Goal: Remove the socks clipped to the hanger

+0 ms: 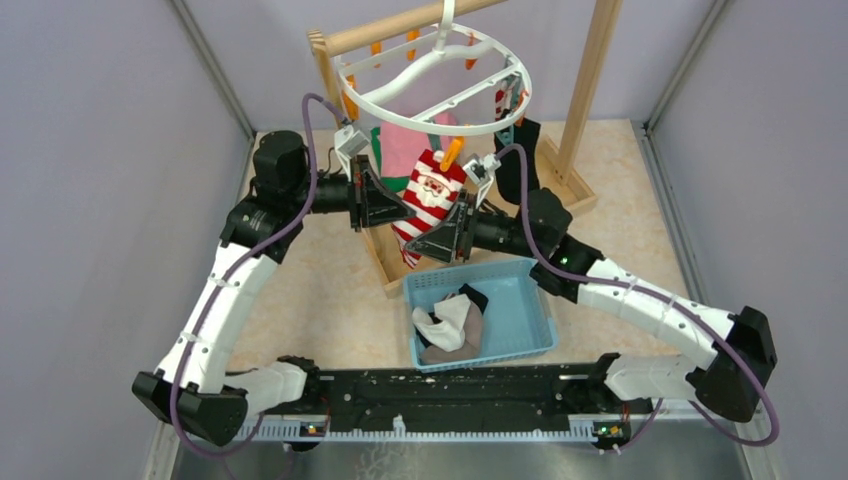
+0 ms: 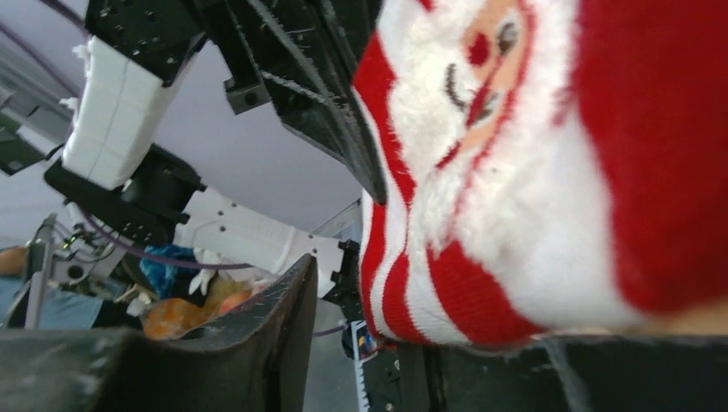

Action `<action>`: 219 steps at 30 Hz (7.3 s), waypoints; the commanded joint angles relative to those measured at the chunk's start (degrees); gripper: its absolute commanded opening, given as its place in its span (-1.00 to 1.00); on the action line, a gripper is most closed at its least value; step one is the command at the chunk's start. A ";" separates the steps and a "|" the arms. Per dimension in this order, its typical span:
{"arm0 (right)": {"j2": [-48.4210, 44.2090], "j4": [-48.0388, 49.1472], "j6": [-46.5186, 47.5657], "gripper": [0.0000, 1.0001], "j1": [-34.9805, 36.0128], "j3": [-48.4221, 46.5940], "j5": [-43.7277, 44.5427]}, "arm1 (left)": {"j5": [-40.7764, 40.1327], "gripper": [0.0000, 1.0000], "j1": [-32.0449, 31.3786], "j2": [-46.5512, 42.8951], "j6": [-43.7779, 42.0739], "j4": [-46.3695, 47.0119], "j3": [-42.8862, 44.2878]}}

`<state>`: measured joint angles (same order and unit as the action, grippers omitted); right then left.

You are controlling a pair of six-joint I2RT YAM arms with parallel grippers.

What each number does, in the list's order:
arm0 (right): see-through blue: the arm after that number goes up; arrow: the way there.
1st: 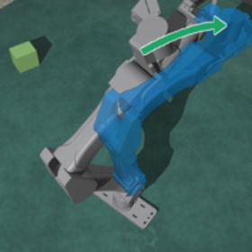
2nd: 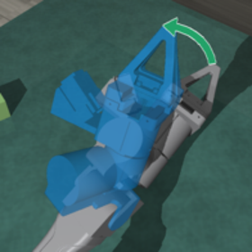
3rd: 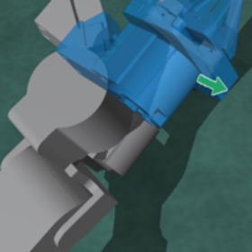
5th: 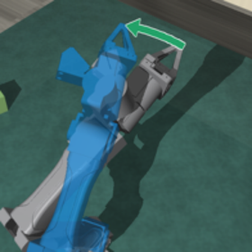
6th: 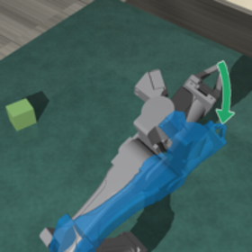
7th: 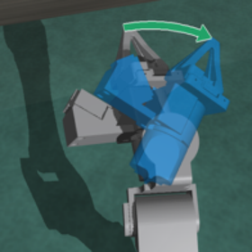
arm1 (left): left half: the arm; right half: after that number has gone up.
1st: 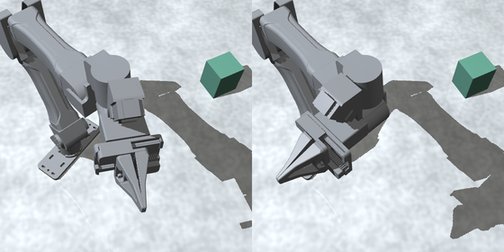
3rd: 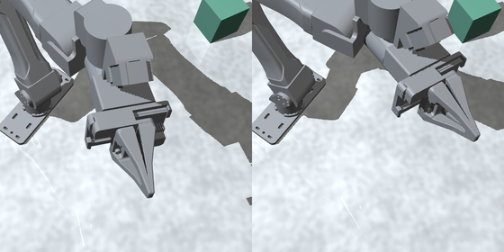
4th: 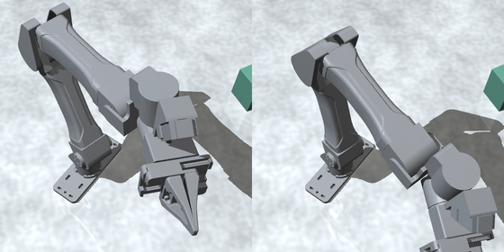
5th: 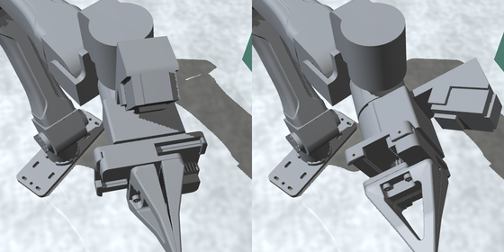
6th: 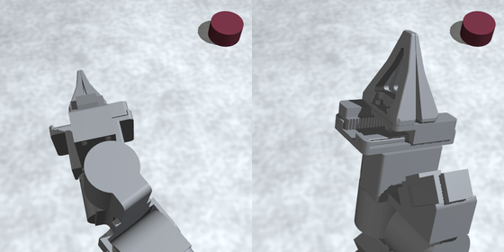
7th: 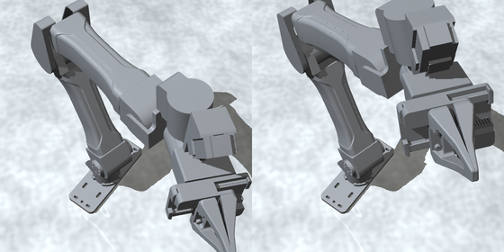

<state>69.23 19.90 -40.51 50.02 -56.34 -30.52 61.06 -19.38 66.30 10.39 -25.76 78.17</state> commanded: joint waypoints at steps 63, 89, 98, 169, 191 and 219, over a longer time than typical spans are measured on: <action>0.99 -9.40 13.97 -1.00 -2.08 -20.19 35.62 | -2.40 -1.00 0.64 -3.03 -8.52 -3.03 -6.25; -3.83 -27.22 11.83 0.42 -2.03 -16.03 42.32 | -10.64 0.98 -18.60 7.29 -33.74 -16.21 -11.96; -16.29 -36.41 12.31 0.73 -6.77 -4.52 49.85 | -16.48 0.98 -16.71 0.38 -33.13 -18.58 -8.99; -6.46 -5.43 -0.07 -1.00 -2.62 -3.72 8.16 | 9.59 0.97 2.94 1.57 -9.70 -5.58 0.69; -9.12 -23.92 12.51 0.45 -1.86 -12.42 31.85 | 7.66 -1.00 2.94 -0.80 -4.73 0.03 -4.61; -0.76 -13.46 13.13 0.14 -10.89 -18.66 23.27 | 8.03 -1.00 2.94 -3.01 -2.30 -0.26 -4.58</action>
<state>67.81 -0.05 -25.04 39.83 -73.87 -2.37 68.12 -16.62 64.27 7.42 -27.07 72.64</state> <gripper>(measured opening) 0.603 0.014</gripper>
